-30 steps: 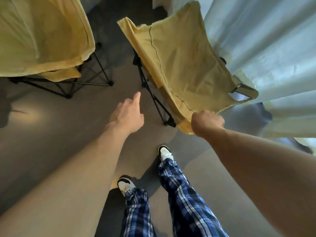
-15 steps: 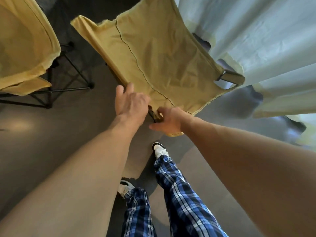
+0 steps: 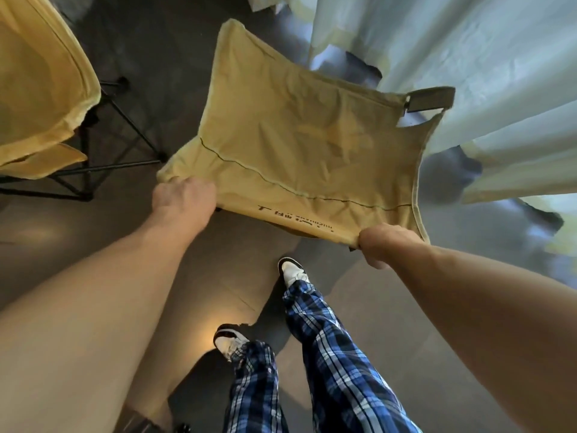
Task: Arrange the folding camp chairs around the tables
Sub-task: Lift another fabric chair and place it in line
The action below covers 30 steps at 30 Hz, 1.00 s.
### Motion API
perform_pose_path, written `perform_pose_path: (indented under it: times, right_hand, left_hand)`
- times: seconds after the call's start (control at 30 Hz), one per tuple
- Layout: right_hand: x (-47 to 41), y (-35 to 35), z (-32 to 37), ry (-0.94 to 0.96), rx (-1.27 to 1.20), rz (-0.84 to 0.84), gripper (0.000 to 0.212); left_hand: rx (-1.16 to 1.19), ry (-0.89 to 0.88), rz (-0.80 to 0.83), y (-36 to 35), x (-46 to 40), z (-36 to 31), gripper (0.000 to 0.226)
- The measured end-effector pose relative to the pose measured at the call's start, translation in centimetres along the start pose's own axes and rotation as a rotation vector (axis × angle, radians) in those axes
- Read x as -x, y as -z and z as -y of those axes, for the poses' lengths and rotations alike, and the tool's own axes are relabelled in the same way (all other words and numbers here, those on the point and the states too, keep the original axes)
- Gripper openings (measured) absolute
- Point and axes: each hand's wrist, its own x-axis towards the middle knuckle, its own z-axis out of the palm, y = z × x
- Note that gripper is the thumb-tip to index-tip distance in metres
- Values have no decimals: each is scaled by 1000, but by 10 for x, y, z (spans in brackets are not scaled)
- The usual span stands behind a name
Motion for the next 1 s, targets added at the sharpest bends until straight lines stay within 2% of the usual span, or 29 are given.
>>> perform_pose_path:
  times: [0.13, 0.27, 0.37, 0.43, 0.47, 0.6, 0.8, 0.93, 1.0]
  right_hand:
    - [14, 8, 15, -1, -4, -71, 36]
    - [36, 23, 54, 8, 72, -179, 16]
    - [51, 28, 99, 54, 115, -191, 24]
    - [56, 26, 133, 184, 212, -140, 40]
    - [62, 21, 154, 271, 288, -124, 41]
    - [107, -5, 212, 330, 633, 2, 33]
    - [187, -57, 323, 463, 764, -158, 37]
    - [210, -102, 399, 440, 996, -135, 34]
    - [216, -118, 433, 432, 1117, -143, 26]
  left_hand:
    - [7, 7, 2, -21, 16, 13, 29]
    - [85, 111, 71, -65, 56, 52, 28]
    - [158, 193, 107, -101, 93, 83, 30]
    - [213, 258, 123, -125, 117, 107, 30]
    - [249, 299, 140, -140, 132, 123, 30]
    - [340, 343, 190, -191, 173, 162, 30]
    - [520, 444, 305, -301, 253, 228, 27]
    - [646, 564, 327, -369, 306, 263, 20]
    - [719, 633, 351, -399, 330, 271, 21]
